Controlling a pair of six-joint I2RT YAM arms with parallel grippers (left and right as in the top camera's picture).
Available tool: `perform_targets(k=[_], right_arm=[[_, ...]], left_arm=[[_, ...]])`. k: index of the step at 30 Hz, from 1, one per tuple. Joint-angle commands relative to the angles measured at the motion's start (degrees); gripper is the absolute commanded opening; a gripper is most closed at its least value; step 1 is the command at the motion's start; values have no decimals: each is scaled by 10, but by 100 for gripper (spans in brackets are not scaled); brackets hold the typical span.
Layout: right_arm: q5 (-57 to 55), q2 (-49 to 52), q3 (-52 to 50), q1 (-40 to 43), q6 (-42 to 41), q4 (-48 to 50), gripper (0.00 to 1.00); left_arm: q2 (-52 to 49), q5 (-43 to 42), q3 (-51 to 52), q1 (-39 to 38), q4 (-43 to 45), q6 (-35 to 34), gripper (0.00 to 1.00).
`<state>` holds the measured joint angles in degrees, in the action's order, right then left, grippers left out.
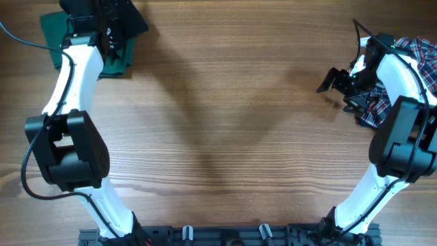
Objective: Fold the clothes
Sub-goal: 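Place the black bundle onto the green cloth with the left gripper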
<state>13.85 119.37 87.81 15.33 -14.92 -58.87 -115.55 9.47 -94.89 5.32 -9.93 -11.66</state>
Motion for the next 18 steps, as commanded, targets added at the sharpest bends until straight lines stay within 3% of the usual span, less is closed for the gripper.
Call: perform_targets(k=[1, 10, 18], right_arm=[[-9, 12, 9, 1, 0, -3, 100], [-9, 12, 10, 1, -1, -9, 100], [-6, 12, 10, 1, -3, -16, 100]], left_arm=[[23, -11, -12, 1, 10, 10, 4], [19, -16, -35, 30, 11, 36, 5], [-6, -138, -35, 104, 1, 36, 6]])
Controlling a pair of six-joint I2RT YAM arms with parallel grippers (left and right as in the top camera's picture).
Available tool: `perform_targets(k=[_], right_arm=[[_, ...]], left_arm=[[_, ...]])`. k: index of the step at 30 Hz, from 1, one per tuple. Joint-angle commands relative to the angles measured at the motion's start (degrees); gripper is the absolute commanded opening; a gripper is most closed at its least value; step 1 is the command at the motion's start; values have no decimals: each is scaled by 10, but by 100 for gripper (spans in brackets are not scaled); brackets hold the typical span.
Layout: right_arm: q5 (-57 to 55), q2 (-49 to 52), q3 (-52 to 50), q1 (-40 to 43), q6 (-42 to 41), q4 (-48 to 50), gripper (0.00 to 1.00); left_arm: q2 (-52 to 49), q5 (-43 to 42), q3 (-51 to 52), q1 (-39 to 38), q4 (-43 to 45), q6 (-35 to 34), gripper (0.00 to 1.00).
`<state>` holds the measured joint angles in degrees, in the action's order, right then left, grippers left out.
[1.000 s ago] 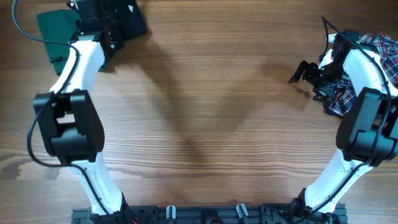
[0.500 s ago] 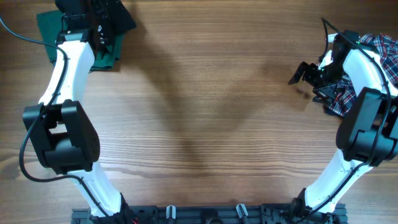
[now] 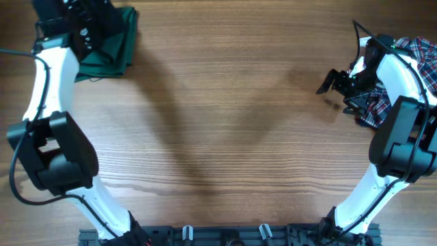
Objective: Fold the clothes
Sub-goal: 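Place the black bundle onto the green cloth with the left gripper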
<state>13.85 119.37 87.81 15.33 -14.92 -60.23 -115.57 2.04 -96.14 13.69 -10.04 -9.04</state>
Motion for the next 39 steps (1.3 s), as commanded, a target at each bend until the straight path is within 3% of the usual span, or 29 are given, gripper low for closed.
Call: perform_targets(k=[1, 3, 7, 9, 19, 24, 26, 28, 32, 37, 39], right_arm=[[-2, 12, 10, 1, -2, -4, 100], [-2, 12, 10, 1, -2, -5, 100], [-2, 12, 10, 1, -3, -5, 100], [-2, 12, 10, 1, -2, -5, 100], [-2, 12, 10, 1, -1, -9, 100], [-2, 12, 10, 1, -1, -9, 100], [-3, 12, 10, 1, -1, -9, 100], [-3, 12, 10, 1, -1, -9, 100], [-2, 12, 10, 1, -1, -8, 100], [9, 12, 10, 1, -1, -6, 100], [13, 12, 10, 1, -1, -6, 100]], left_arm=[[-13, -65, -22, 24, 0, 9, 6], [-23, -66, -22, 30, -2, 10, 8], [-41, -65, -22, 35, -3, 10, 22], [-49, -65, -22, 35, -3, 10, 36], [-57, -61, -22, 56, -17, 11, 46], [-57, -49, -23, 78, -40, -29, 65], [-54, -46, -23, 87, -49, -55, 86], [-42, -46, -23, 94, -64, -83, 97], [7, -49, -23, 89, -80, -101, 100], [61, -91, -23, 88, -220, -281, 100], [56, -97, -22, 88, -285, -307, 100]])
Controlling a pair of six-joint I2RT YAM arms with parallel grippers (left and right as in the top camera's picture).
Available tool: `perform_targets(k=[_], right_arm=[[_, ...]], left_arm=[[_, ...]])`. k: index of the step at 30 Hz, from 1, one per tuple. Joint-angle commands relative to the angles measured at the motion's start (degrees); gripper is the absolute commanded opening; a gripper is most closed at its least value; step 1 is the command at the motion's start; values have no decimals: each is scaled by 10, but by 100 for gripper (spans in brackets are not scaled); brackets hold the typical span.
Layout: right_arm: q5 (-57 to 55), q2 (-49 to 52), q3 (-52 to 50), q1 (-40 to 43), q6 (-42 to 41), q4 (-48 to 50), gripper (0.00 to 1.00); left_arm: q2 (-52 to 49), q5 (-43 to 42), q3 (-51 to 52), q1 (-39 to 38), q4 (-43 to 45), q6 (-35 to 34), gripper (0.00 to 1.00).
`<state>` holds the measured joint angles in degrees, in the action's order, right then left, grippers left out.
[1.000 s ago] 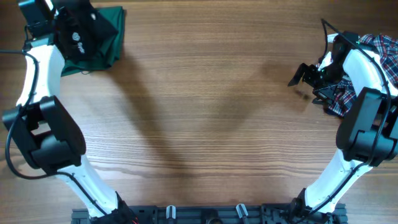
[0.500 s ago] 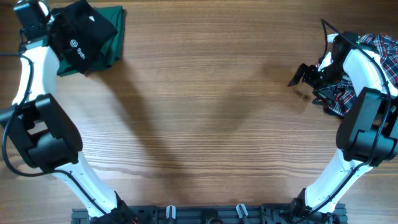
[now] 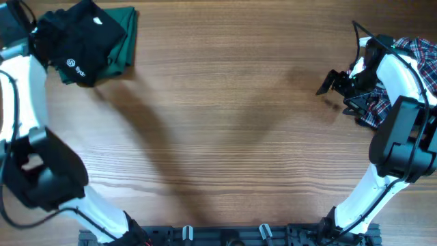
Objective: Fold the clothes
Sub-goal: 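Place the black bundle onto the green cloth with the left gripper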
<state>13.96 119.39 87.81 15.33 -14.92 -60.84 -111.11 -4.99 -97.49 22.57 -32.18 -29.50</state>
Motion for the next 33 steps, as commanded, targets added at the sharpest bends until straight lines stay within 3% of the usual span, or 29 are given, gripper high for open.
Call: perform_targets(k=[1, 6, 10, 14, 16, 23, 26, 30, 32, 33], right_arm=[[12, 11, 10, 1, -1, 0, 100], [12, 11, 9, 0, 6, 2, 100], [11, 11, 10, 0, 15, 2, 100], [11, 11, 10, 0, 14, 1, 100], [11, 11, 10, 0, 14, 2, 100], [12, 11, 10, 0, 14, 1, 100], [12, 11, 10, 0, 14, 1, 100], [12, 11, 10, 0, 13, 1, 100], [12, 11, 10, 0, 13, 1, 100], [12, 11, 10, 0, 13, 1, 100]], left_arm=[[7, -27, -7, -1, -85, -102, 100], [-61, -22, 19, 14, -85, -100, 100], [-125, -88, 24, 21, -24, -67, 100], [-138, -79, 24, 20, -8, -66, 100], [-138, -50, 24, 20, -1, -29, 100], [-153, -76, 24, 17, 28, -5, 99], [-156, -112, 24, 14, 33, -10, 81], [-156, -147, 24, -1, 1, -48, 25], [-156, -150, 24, -10, -18, -80, 11], [-156, -157, 24, -13, -24, -90, 9]])
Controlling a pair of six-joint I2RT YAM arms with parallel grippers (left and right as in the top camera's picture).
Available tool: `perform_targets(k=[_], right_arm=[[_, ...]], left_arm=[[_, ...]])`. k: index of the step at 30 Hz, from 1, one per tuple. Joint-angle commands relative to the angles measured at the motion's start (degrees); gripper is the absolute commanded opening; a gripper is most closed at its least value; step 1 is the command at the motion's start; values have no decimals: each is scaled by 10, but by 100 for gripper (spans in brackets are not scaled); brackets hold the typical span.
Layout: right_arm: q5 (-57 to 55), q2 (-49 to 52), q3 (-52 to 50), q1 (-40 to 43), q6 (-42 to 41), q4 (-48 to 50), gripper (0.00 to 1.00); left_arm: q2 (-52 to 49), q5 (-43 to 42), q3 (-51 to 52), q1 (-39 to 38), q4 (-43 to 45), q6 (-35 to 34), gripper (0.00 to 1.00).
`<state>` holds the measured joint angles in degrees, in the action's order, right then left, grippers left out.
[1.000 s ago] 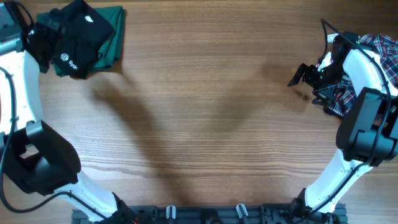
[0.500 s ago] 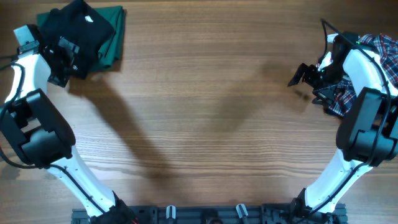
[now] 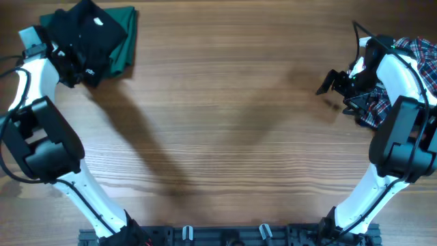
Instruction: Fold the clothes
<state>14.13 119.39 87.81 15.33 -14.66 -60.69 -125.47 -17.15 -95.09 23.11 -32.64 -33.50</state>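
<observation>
A folded black garment (image 3: 92,31) lies on top of a folded green garment (image 3: 124,41) at the table's far left corner. My left gripper (image 3: 75,68) sits at the black garment's near left edge; it blends into the dark cloth, so its jaws cannot be read. A heap of red, white and blue plaid clothes (image 3: 418,51) lies at the far right, partly under my right arm. My right gripper (image 3: 330,82) hovers just left of the heap, open with nothing in it.
The bare wooden table (image 3: 232,123) stretches between the two piles. The arms' bases and a black rail (image 3: 225,236) run along the near edge. A black cable (image 3: 10,61) trails at the left edge.
My left gripper has come in from the far left edge of the view to the near left edge of the black garment, covering its white logo. The right arm has not moved.
My left gripper was over the green garment at the far left with black cloth under it. It then stood further left over the stack. Later the black garment lay folded on the green one with the gripper off to the left; now the gripper is at its edge again.
</observation>
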Motion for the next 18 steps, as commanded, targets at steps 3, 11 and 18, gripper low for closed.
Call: perform_targets(k=[3, 11, 18], right_arm=[[10, 11, 10, 0, 10, 0, 100], [10, 11, 10, 0, 10, -3, 100], [10, 11, 10, 0, 11, -3, 100]], left_arm=[[-12, -90, 0, -27, -13, -84, 4], [-11, -244, -1, -29, 66, -184, 4], [-11, -391, -1, -29, 181, -277, 4]])
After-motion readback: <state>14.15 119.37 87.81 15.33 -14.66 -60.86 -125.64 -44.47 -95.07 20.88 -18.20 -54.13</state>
